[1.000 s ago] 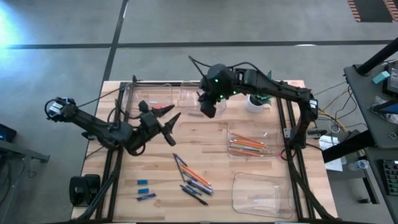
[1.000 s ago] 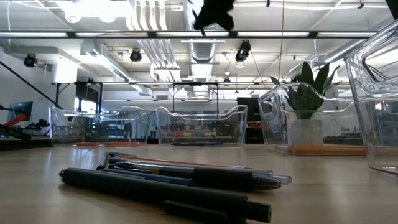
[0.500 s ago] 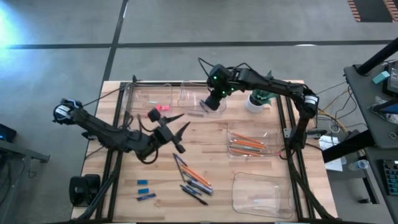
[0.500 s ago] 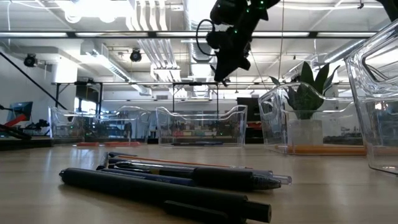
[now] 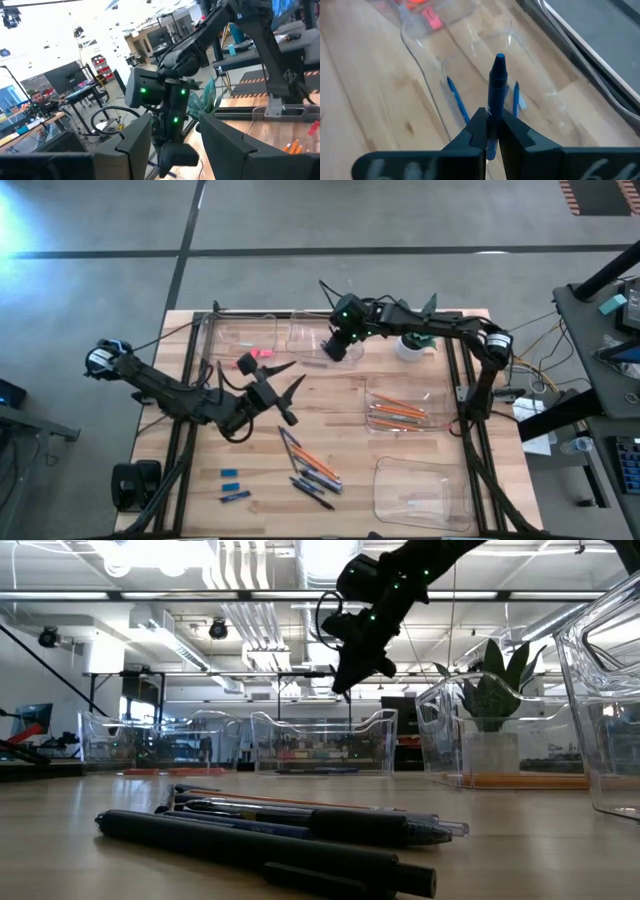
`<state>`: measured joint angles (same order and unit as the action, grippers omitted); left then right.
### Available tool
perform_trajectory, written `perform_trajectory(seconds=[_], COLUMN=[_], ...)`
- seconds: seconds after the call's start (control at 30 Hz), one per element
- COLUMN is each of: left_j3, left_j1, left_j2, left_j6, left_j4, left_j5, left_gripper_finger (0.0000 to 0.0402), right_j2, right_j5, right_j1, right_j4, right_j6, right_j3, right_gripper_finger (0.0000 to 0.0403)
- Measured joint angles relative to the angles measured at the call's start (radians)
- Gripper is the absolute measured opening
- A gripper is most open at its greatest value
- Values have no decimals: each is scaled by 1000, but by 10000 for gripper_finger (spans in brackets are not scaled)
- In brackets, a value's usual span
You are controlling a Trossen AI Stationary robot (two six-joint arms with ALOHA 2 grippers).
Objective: Sort crayons/erasers/pens/pencils in bins
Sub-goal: Put the blue crayon into the top right transparent bin
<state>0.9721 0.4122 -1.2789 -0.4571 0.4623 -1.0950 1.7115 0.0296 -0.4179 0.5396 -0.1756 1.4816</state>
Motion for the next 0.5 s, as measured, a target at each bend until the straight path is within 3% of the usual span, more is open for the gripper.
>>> perform_trajectory(seconds=[0.13, 0.3, 0.5], left_j3=[-2, -9, -7], left_j1=[0, 0, 0], left_j2=[-2, -24, -40], left_j6=[5, 6, 5], left_j4=[1, 4, 48], left_j5=[19, 145, 153], left_gripper_finger=[156, 156, 156], right_j2=[0, 5, 5], right_j5=[0, -23, -34], right_j1=[0, -4, -14], right_j4=[-95, -204, -239], right_j6=[-6, 0, -20], right_j3=[-34, -58, -106], right_gripper_finger=[18, 20, 24])
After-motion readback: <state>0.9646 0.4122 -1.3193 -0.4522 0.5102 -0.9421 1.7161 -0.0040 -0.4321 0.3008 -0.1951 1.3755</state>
